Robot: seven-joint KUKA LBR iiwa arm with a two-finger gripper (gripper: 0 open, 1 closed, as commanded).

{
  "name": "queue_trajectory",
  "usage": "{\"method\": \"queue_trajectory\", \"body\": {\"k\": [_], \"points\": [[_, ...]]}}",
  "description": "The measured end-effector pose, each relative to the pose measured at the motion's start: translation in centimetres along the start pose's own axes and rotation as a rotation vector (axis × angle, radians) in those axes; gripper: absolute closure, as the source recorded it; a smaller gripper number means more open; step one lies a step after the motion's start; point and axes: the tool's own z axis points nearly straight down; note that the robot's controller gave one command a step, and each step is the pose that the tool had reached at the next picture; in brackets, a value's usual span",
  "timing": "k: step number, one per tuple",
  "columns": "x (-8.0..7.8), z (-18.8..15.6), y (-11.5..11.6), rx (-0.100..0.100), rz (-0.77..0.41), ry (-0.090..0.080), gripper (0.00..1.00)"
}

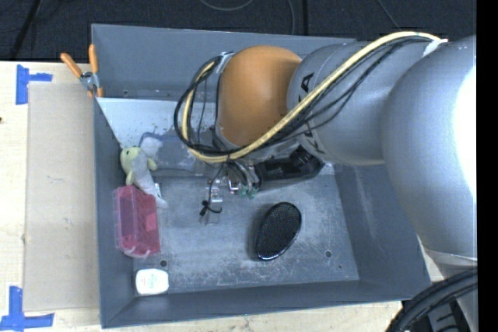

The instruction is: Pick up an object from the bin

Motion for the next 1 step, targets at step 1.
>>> {"method": "queue_trajectory", "body": {"k": [1], "points": [[1.43, -0.23, -3.79, -0.001, -0.059, 0.005, 0.00]]}}
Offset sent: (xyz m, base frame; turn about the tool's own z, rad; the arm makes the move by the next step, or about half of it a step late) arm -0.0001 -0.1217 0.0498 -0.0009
